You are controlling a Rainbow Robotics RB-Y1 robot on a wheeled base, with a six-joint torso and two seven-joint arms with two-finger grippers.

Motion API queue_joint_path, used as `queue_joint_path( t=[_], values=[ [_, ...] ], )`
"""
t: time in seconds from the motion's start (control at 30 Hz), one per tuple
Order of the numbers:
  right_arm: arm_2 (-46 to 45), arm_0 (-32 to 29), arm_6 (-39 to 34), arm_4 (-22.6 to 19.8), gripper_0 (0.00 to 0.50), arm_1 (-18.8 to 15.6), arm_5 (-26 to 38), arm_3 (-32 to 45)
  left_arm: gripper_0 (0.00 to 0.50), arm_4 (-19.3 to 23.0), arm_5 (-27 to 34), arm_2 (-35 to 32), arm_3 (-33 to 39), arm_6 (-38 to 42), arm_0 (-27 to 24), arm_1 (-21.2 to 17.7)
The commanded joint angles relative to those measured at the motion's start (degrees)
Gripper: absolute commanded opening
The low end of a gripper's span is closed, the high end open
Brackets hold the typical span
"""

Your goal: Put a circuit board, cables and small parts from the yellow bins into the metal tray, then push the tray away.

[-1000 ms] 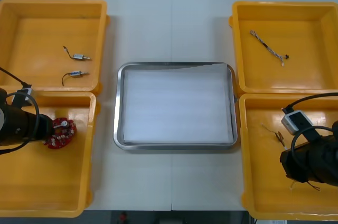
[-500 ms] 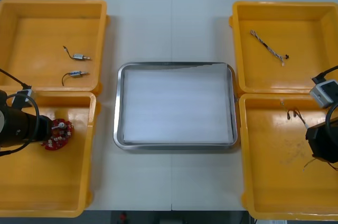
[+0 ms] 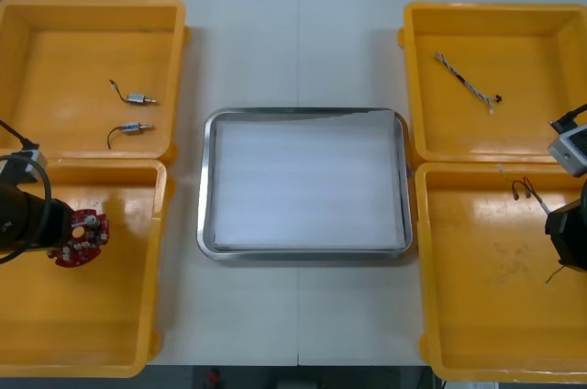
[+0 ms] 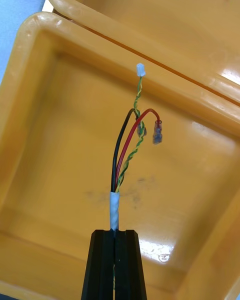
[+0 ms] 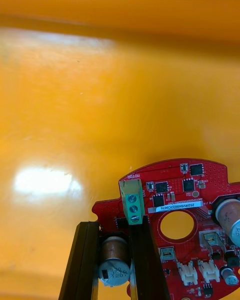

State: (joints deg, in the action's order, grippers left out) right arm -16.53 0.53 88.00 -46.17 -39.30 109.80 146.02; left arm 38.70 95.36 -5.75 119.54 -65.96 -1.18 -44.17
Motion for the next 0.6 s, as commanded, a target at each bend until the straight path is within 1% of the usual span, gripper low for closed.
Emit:
queue_joint_path(
  t=[0.03, 0.23, 0.37, 0.53, 0.6],
  values=[
    [-0.1, 1.2, 0.7, -1.1, 0.0, -2.3, 0.2, 2.9, 0.0, 1.7, 6.0, -4.2, 4.8, -0.7, -3.7, -0.5],
    [0.6, 1.2, 0.6, -1.9, 0.0, -2.8, 0.2, 3.6, 0.0, 3.1, 14.1, -4.7, 7.6, 0.9, -8.9, -0.9],
    [0.9, 1.3, 0.5, -2.3, 0.0, -3.5, 0.2, 4.0, 0.0, 6.2, 14.6, -3.9, 7.7, 2.2, -13.8, -2.1],
    [0.9, 1.1, 0.4, -2.7, 0.0, -3.5, 0.2, 4.0, 0.0, 8.5, 14.6, -1.9, 8.3, 6.4, -18.7, -2.5],
    [0.9, 1.0, 0.4, -2.8, 0.0, -3.8, 0.2, 4.0, 0.0, 8.7, 14.6, -0.3, 8.3, 8.0, -20.4, -2.5]
  ],
)
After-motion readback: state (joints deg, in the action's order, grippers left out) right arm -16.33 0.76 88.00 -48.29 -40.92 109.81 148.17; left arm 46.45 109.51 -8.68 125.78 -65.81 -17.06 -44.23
